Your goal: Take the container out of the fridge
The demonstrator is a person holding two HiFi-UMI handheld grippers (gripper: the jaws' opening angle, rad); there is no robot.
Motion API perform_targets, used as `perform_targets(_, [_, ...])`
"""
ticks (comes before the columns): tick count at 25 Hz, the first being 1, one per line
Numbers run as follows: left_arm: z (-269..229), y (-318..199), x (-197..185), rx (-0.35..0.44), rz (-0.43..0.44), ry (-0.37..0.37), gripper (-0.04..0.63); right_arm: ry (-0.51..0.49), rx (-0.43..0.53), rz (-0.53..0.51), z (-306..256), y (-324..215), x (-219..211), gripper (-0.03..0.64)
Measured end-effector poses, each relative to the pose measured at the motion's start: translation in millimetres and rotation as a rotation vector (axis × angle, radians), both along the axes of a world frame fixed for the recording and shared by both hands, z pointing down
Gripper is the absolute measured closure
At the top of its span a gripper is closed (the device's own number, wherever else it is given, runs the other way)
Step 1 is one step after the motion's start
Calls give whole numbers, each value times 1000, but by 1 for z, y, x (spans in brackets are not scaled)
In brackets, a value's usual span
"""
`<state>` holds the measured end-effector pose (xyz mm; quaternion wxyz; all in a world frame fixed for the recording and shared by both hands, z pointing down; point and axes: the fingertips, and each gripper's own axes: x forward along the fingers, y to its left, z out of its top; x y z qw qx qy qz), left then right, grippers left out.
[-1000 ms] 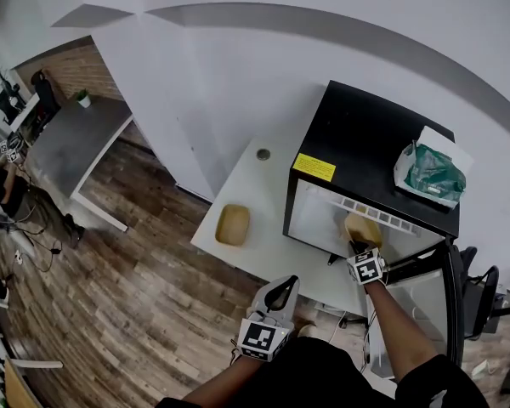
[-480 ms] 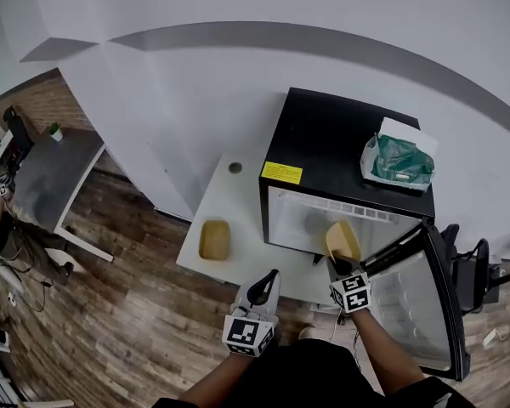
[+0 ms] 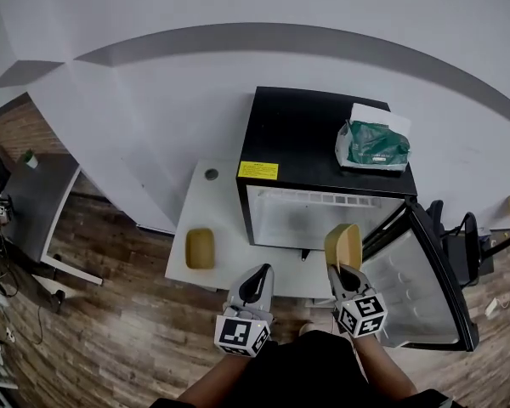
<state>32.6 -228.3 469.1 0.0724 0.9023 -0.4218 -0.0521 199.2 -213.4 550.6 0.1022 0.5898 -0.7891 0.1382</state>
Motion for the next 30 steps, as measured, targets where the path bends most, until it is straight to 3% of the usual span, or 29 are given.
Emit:
perform_targets(10, [-19,-8,8,42,32,27,578,0,184,111,-78,26,3,600])
perform_targets(30, [-17,-5,7,52,59,-6,578,47,206,175,-83,33,10,602])
